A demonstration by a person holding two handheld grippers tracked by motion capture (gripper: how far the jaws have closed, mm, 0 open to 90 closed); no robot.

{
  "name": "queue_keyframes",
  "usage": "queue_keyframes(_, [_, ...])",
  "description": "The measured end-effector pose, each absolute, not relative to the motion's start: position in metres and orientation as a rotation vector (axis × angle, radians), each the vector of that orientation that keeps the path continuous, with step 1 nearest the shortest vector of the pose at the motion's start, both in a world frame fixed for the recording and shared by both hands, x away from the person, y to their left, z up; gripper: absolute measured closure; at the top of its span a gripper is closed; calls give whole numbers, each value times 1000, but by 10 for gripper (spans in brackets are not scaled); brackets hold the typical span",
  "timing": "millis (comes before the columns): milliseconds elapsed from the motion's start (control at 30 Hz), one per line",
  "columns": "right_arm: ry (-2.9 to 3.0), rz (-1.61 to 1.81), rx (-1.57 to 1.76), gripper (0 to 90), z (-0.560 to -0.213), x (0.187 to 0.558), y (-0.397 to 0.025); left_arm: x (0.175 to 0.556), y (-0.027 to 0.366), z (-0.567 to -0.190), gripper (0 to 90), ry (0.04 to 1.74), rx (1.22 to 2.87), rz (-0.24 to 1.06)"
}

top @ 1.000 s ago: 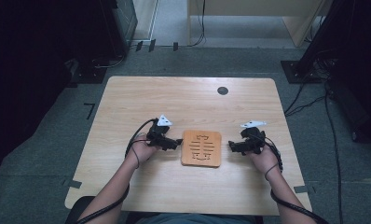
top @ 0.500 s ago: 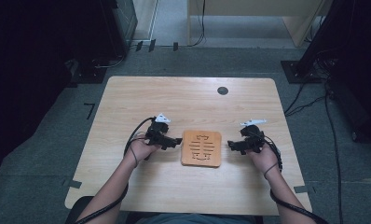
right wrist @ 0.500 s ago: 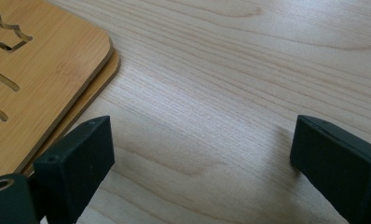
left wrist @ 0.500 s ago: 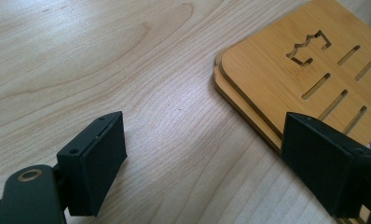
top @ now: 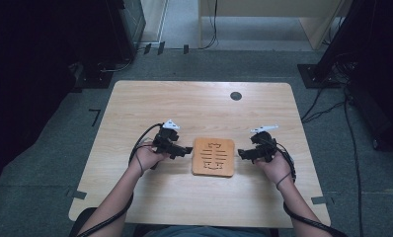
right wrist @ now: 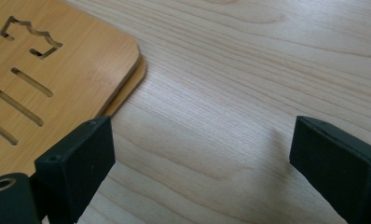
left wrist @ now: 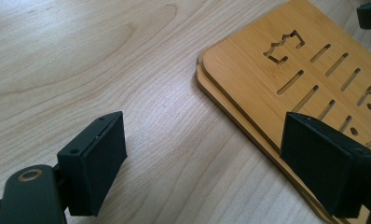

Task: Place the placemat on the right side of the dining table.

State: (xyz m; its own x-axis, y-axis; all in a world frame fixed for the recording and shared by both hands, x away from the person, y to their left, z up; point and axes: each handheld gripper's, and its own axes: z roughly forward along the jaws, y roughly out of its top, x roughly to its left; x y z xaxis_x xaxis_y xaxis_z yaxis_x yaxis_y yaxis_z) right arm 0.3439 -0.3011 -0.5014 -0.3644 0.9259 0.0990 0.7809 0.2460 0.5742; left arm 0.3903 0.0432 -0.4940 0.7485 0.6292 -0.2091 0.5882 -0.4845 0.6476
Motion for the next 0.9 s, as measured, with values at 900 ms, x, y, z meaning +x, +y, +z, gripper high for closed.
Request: queue_keyframes(900, [2298, 759, 1519, 70, -503, 343, -278, 388, 42, -492, 144, 901, 2230, 85])
